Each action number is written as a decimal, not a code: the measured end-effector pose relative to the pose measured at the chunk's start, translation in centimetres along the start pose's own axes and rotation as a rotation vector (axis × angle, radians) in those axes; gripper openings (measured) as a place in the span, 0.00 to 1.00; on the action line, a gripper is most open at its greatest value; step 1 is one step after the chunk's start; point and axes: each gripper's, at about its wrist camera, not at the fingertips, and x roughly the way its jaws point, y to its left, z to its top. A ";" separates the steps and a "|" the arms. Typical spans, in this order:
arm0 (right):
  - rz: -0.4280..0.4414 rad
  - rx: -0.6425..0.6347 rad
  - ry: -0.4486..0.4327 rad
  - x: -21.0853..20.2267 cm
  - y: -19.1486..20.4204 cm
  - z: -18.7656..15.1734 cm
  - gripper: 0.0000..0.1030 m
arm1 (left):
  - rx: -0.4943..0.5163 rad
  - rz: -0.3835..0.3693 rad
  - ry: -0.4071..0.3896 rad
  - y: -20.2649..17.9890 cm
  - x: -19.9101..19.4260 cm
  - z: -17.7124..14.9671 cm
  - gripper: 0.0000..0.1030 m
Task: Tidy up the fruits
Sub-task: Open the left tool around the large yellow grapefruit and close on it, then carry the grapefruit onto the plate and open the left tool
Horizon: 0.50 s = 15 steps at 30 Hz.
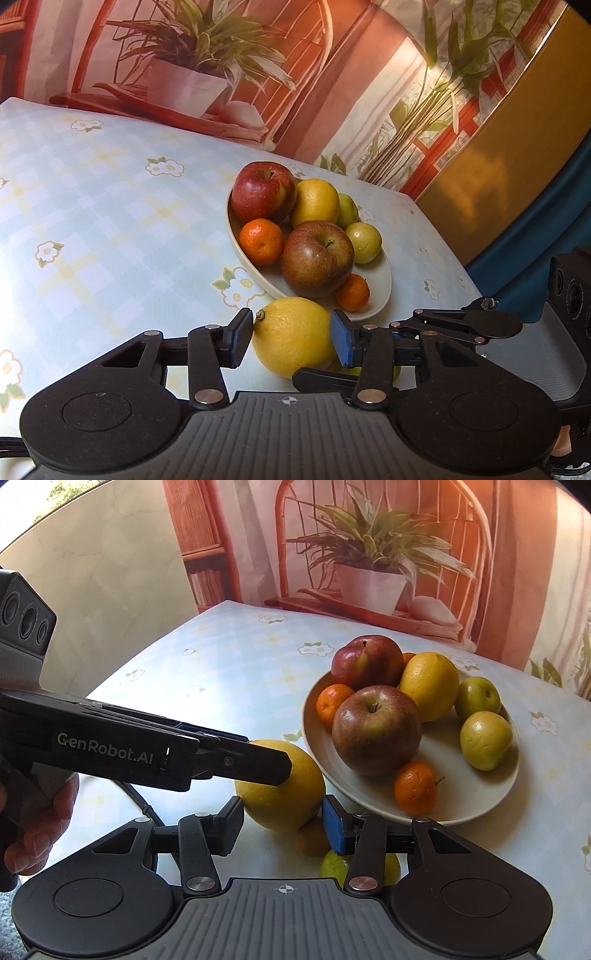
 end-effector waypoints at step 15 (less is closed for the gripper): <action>-0.028 0.067 -0.134 -4.4 -2.4 1.0 0.41 | 0.124 -0.020 -0.016 -4.0 -0.7 3.5 0.43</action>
